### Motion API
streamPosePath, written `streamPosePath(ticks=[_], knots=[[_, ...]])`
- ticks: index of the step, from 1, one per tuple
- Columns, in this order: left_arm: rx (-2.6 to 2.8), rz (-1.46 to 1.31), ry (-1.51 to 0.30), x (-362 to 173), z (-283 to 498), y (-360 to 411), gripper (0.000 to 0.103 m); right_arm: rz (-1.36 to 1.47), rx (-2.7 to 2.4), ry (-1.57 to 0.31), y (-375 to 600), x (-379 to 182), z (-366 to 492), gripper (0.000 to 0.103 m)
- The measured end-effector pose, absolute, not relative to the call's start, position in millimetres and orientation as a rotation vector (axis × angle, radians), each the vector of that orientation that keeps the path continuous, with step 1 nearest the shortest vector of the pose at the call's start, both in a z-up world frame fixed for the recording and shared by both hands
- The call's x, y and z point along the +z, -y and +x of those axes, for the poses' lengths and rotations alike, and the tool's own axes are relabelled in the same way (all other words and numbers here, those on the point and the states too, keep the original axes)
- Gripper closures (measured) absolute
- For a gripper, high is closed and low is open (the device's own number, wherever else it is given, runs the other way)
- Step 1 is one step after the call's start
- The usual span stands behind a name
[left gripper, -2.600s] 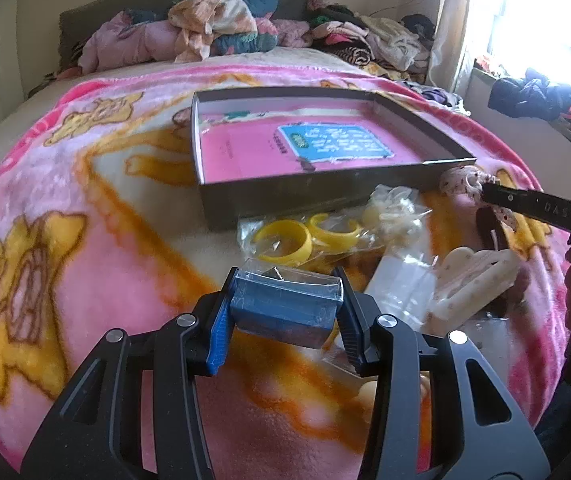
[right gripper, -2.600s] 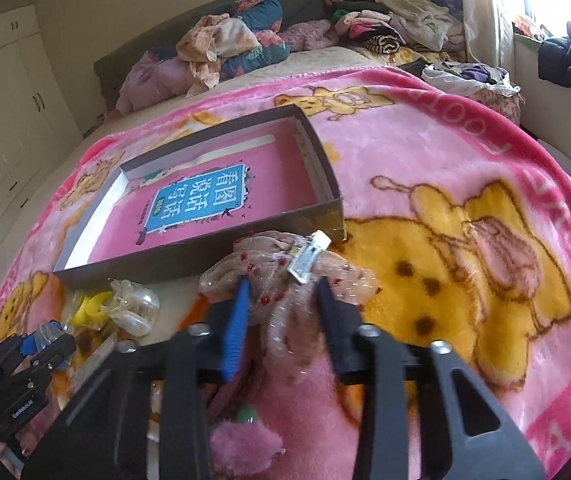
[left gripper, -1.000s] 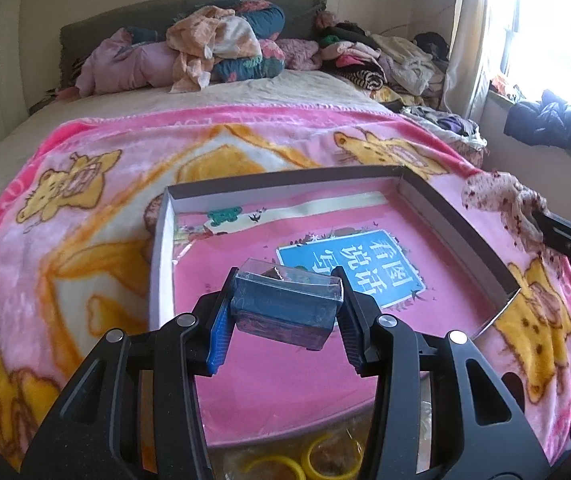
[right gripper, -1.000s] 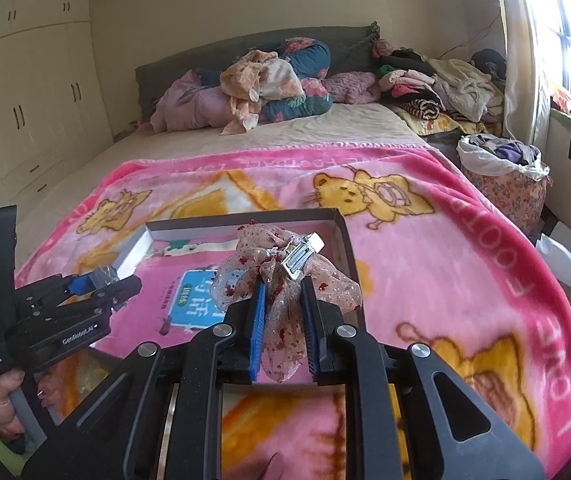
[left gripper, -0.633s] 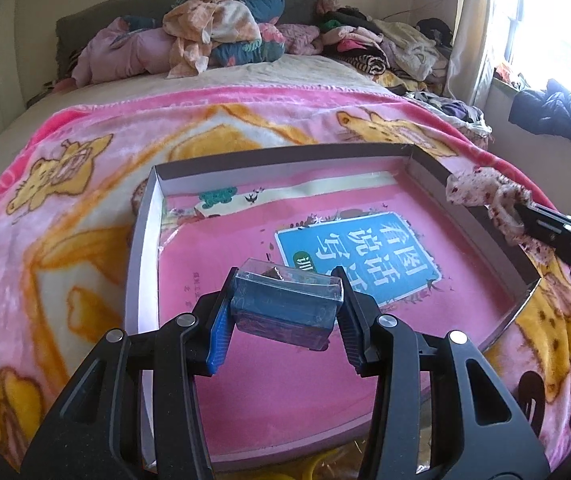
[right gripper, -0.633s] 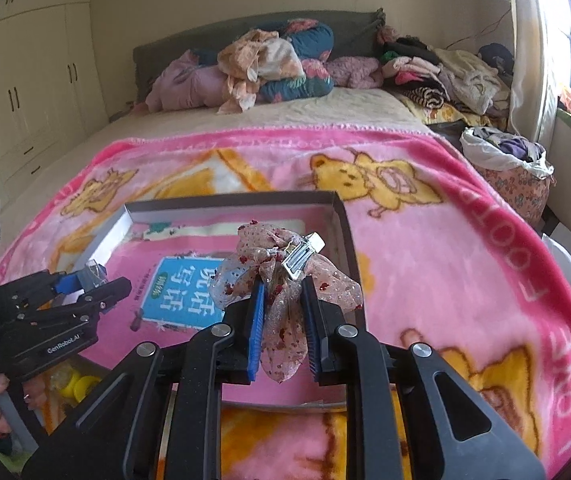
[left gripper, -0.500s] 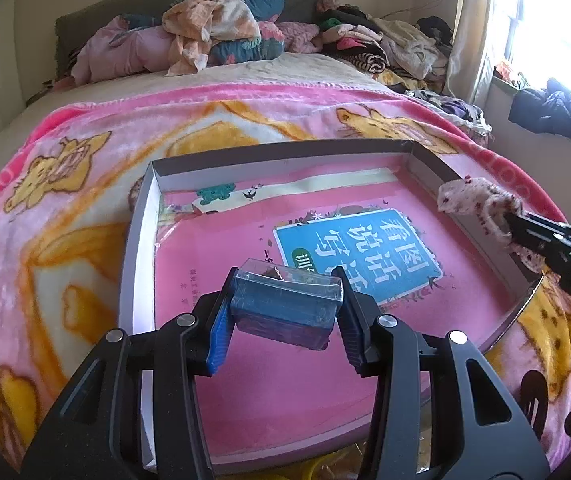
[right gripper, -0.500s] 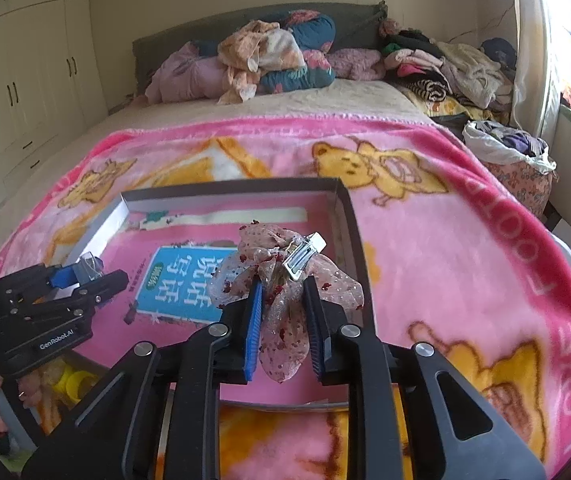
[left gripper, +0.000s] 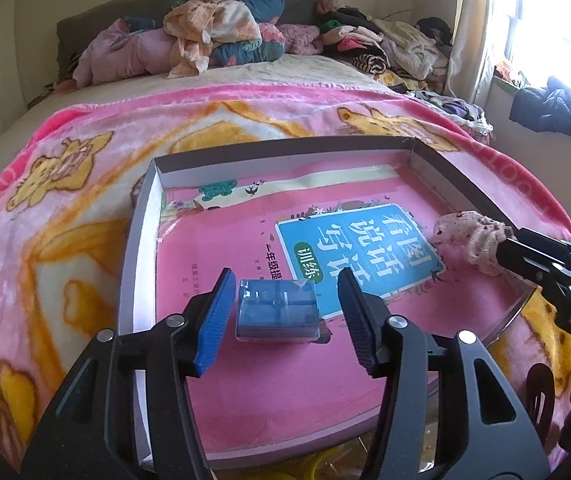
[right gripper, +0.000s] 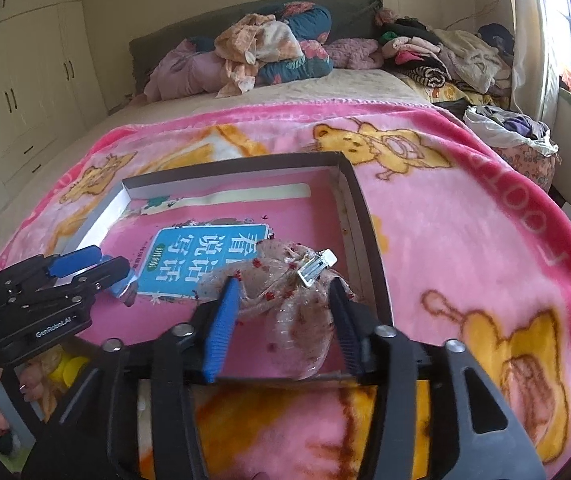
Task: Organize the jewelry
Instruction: 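Carry the blue box and scrunchie into the tray and open both tools, then withdraw both tools from the tray toward the remaining jewelry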
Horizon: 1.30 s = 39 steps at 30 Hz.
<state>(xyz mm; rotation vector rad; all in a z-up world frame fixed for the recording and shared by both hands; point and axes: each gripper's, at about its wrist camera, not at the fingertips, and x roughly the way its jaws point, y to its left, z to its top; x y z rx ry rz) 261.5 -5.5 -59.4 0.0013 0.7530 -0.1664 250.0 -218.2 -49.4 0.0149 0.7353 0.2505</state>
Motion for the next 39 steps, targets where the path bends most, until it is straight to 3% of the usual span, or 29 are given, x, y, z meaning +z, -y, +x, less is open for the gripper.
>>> streamPosePath(ticks=[15,18,21,39], knots=[[-0.138,-0.040,-0.667,-37,233,-9,0.034,0.041,0.225,-0.646,232,-24,201,0.026],[-0.134,-0.051,-0.637,-30,224,-12,0.019,0.036,0.219,-0.632,233,-19,192,0.025],[-0.131,-0.051,-0.584,-21,211,-13,0.014,0.039,0.217,-0.611,233,-14,181,0.022],[-0.133,-0.041,-0.489,-3,158,-25,0.012,0.032,0.231,-0.565,221,0,116,0.019]])
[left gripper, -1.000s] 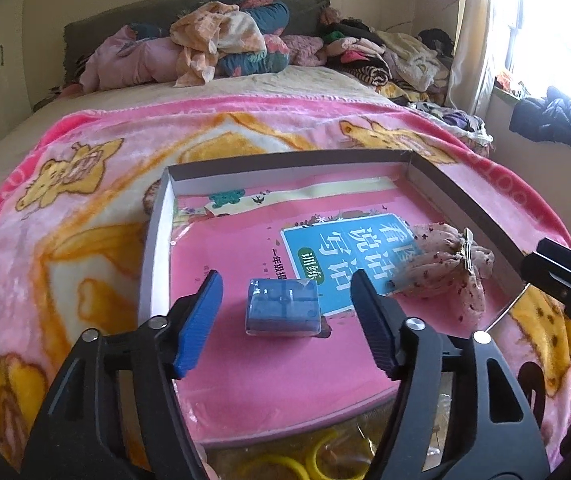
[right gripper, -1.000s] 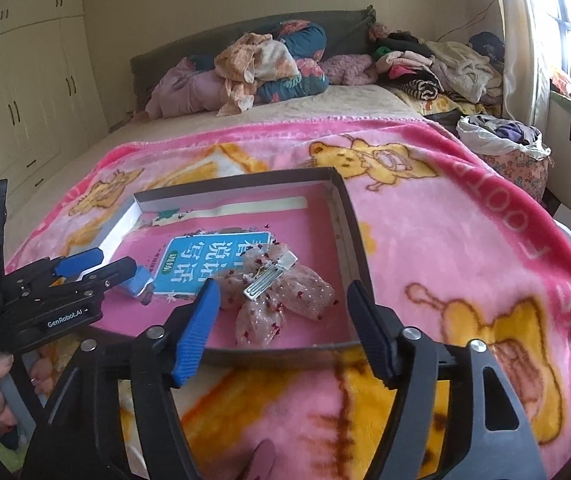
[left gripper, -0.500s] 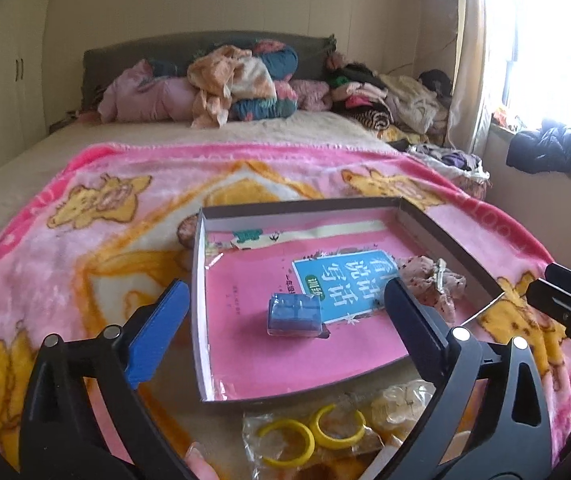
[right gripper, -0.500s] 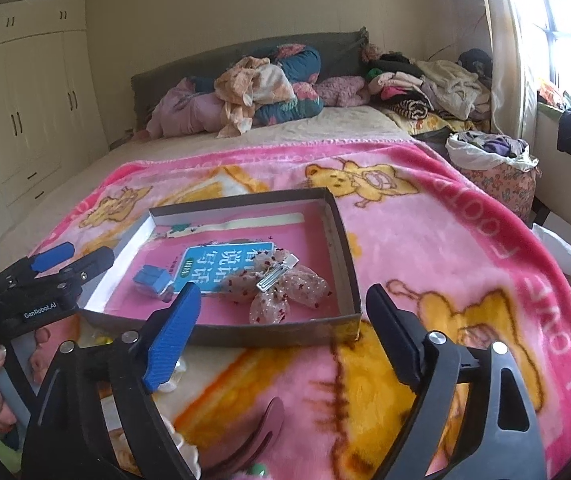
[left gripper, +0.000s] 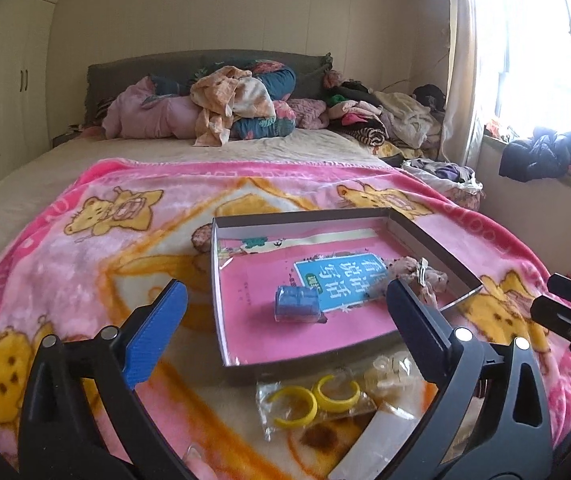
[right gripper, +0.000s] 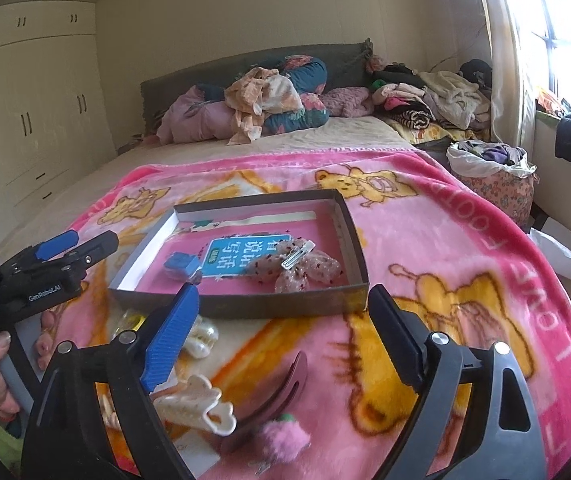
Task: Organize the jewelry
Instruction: 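Withdraw both tools from the tray toward the remaining jewelry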
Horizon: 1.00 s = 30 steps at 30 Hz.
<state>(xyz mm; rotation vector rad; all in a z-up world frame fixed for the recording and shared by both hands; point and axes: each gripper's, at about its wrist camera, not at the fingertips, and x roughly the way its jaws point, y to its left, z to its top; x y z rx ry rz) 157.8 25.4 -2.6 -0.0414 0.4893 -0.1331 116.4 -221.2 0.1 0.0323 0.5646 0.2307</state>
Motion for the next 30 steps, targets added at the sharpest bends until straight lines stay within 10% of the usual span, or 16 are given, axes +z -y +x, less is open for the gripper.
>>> streamPosePath(ticks=[30], knots=[[-0.214,-0.007,-0.551,-36,95,-27,0.012,0.039,0.220,-0.610,223,-29,49,0.019]])
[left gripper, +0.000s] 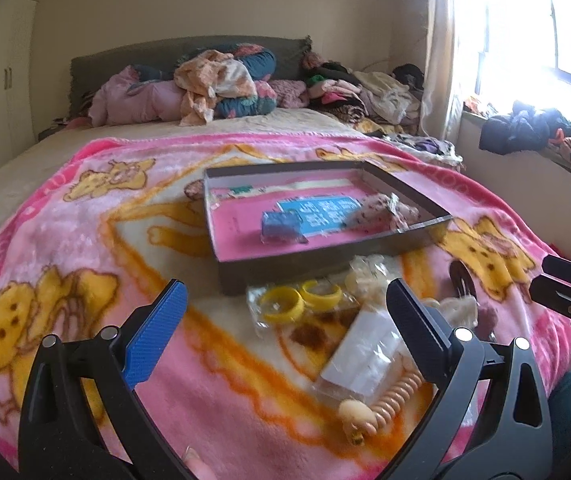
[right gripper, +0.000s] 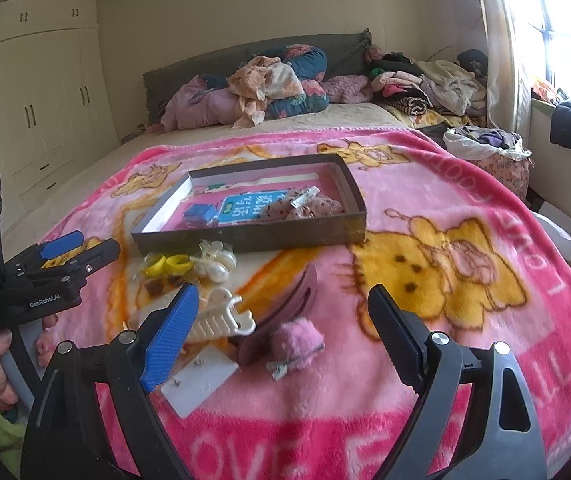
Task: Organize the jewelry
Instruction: 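Withdraw both tools from the tray toward the remaining jewelry, then grasp the clear plastic bag with the left tool while the right tool grasps the pink pom-pom clip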
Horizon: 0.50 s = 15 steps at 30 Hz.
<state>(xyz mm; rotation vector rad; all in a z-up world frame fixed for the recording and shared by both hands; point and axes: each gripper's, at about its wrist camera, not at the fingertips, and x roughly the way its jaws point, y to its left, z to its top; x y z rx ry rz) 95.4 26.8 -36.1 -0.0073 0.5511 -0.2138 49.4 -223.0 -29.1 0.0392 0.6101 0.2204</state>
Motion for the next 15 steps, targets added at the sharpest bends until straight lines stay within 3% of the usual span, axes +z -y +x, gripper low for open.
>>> streamPosePath(ticks=[15], knots=[[-0.304,0.069,-0.623,-59,91,-2,0.012,0.032,0.180,-0.668,227,-52,42,0.019]])
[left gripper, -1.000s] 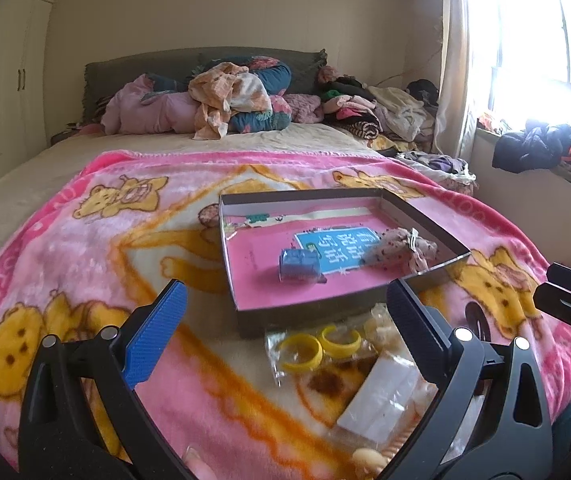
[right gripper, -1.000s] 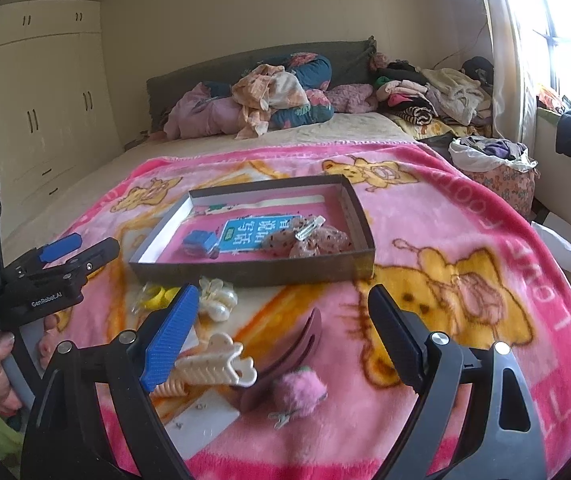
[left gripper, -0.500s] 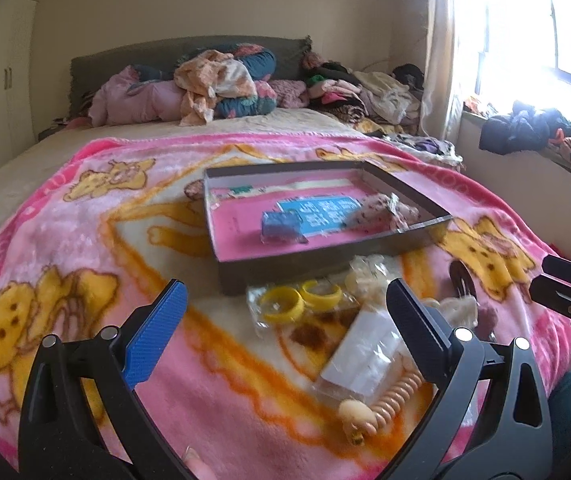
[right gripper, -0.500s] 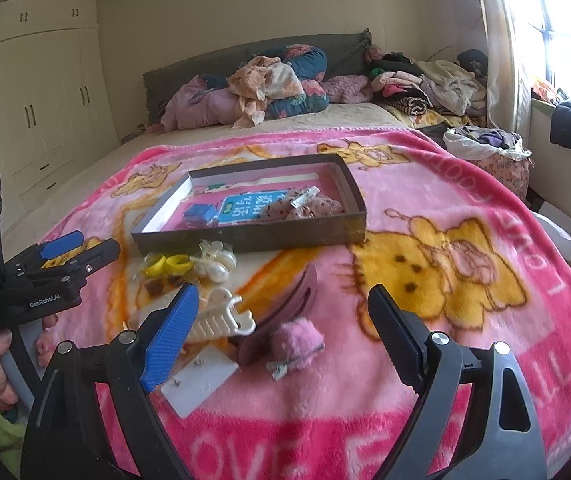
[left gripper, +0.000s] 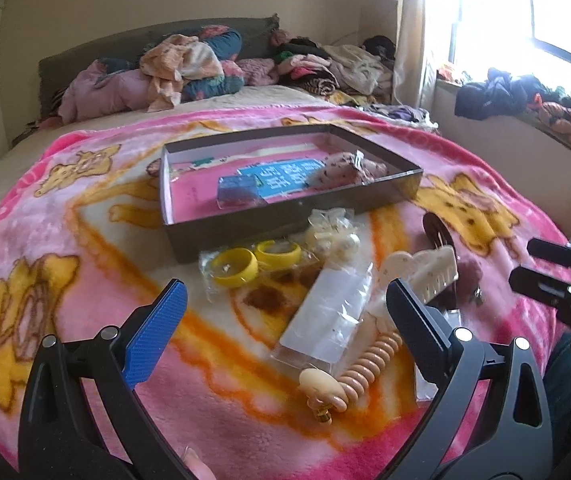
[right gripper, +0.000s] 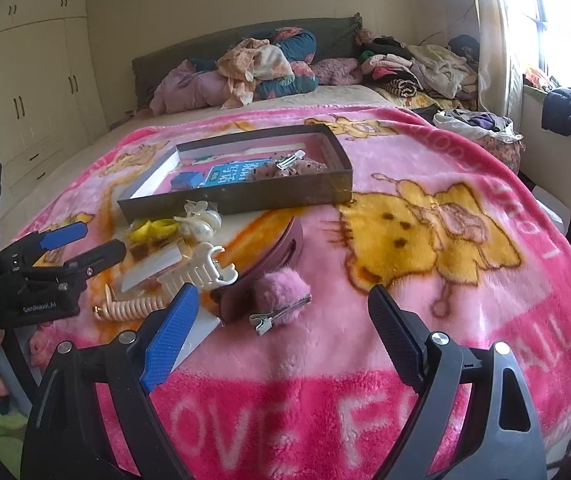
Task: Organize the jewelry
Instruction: 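Grasp the clear plastic bag with the left tool while the right tool grasps the pink pom-pom clip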
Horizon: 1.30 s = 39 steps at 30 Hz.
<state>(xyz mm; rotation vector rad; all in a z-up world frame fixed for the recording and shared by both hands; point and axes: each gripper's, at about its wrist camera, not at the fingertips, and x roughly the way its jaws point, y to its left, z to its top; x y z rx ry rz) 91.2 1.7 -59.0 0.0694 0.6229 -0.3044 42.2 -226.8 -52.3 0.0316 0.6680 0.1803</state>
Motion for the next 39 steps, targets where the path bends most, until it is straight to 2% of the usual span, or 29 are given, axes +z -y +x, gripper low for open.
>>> streamPosePath(ticks=[3,8,12,17,18,19,21,25,27,30,33,39], knots=[[-0.321,0.074,-0.655,-66,95,2,0.012,0.037,0.160,-0.688,230,-56,46,0.019],[-0.339,0.080,-0.695,-74,103,5,0.022,0.038,0.128,-0.757,231,-65,58,0.019],[-0.359,0.074,-0.736,-80,111,8,0.031,0.043,0.129,-0.798,228,-72,67,0.030],[-0.405,0.072,-0.763,-83,119,13,0.034,0.084,0.142,-0.830,229,-78,78,0.040],[-0.414,0.072,-0.774,-84,121,15,0.042,0.082,0.142,-0.835,228,-80,80,0.044],[-0.423,0.068,-0.782,-85,123,16,0.046,0.080,0.144,-0.842,228,-81,83,0.046],[-0.432,0.077,-0.787,-86,123,20,0.048,0.082,0.142,-0.860,228,-85,88,0.047],[-0.464,0.094,-0.797,-88,123,26,0.063,0.110,0.146,-0.877,230,-89,95,0.048],[-0.466,0.102,-0.792,-88,122,27,0.065,0.113,0.152,-0.879,229,-89,96,0.053],[-0.475,0.087,-0.788,-86,121,24,0.067,0.105,0.176,-0.867,226,-88,95,0.069],[-0.478,0.075,-0.780,-83,120,22,0.072,0.102,0.179,-0.852,226,-87,92,0.072],[-0.487,0.067,-0.756,-73,116,22,0.073,0.131,0.159,-0.808,238,-78,83,0.072]])
